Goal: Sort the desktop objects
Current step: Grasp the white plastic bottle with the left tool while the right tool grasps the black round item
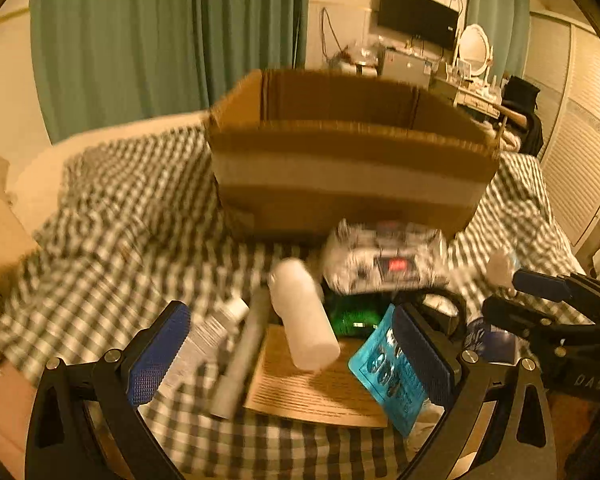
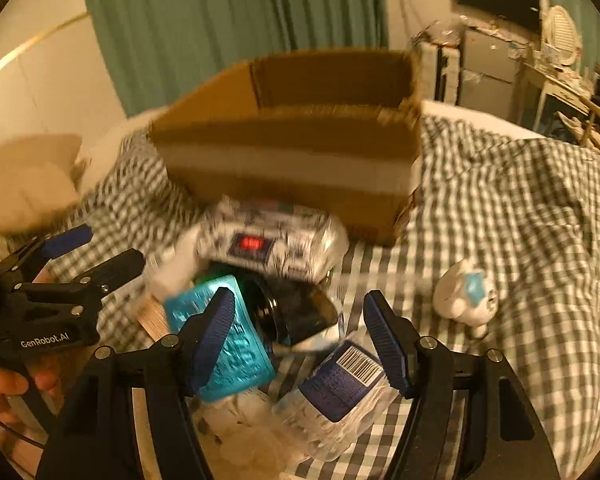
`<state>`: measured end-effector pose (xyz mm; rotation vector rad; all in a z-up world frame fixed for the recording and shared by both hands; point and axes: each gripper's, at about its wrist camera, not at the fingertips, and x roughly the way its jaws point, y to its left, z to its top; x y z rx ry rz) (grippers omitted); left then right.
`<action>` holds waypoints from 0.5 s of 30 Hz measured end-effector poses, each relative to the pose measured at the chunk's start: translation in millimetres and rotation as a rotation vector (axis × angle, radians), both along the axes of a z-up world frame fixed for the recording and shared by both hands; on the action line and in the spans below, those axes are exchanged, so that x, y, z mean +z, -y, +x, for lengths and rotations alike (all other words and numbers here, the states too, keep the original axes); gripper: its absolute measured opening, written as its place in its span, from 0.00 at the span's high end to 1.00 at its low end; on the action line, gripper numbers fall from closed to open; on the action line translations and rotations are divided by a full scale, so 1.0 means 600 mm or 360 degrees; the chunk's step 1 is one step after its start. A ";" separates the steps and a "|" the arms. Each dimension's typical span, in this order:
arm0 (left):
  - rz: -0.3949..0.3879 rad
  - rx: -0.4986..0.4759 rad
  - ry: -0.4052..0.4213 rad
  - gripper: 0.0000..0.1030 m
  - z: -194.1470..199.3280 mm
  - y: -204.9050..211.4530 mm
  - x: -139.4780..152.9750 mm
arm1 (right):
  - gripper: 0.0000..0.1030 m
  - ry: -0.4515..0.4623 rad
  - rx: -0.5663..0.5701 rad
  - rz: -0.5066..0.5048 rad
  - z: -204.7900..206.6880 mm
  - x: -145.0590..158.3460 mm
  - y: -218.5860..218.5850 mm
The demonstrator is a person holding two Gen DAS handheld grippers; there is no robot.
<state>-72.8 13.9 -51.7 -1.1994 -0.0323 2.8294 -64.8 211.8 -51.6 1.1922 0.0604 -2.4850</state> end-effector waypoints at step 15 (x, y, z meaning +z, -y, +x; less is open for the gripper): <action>0.0124 -0.0108 0.0273 0.48 -0.086 -0.003 -0.096 | 0.55 0.0230 0.0247 0.0094 -0.099 -0.081 0.041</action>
